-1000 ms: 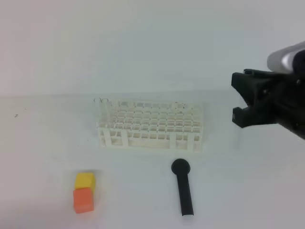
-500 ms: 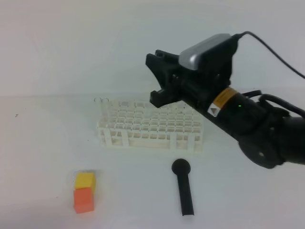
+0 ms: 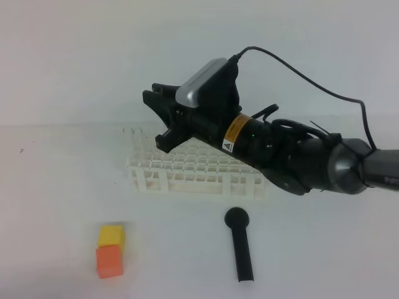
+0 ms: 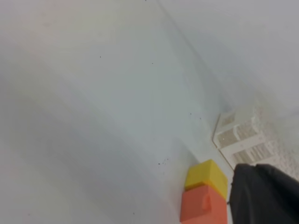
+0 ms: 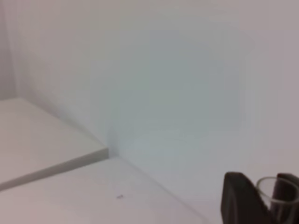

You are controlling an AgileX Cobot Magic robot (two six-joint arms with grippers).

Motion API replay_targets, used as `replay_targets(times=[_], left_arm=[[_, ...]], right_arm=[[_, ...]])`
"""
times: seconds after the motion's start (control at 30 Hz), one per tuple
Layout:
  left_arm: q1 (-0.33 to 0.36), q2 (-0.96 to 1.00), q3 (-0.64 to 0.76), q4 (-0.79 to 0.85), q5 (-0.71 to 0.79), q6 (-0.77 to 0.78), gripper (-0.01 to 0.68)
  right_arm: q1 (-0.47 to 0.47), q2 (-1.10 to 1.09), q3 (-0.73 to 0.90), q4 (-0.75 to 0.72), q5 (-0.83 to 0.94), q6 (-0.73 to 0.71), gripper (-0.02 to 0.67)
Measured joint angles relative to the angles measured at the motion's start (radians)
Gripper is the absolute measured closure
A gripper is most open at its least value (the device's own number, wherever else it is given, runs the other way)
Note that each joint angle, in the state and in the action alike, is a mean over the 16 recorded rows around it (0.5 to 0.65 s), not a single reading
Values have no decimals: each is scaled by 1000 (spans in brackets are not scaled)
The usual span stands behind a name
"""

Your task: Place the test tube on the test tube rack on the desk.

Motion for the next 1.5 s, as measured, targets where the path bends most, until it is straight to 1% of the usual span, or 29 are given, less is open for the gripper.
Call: replay_targets(times=[0.27,0.57,1.1,1.27,1.5], left_arm=[[0,0,0,1,0,0,674],[0,0,0,2,0,0,674],[0,-7,0,2,0,0,674],[0,-8,0,2,0,0,674],[0,-11,0,2,0,0,674]], right_arm=[[3,67,-70,-50,16,28,527],[20,105,-124,-71,39,38,527],[36,121,-144,-89,113,39,525],[37,122,-144,-94,135,38,508],[37,122,-144,-100,158,32,459]])
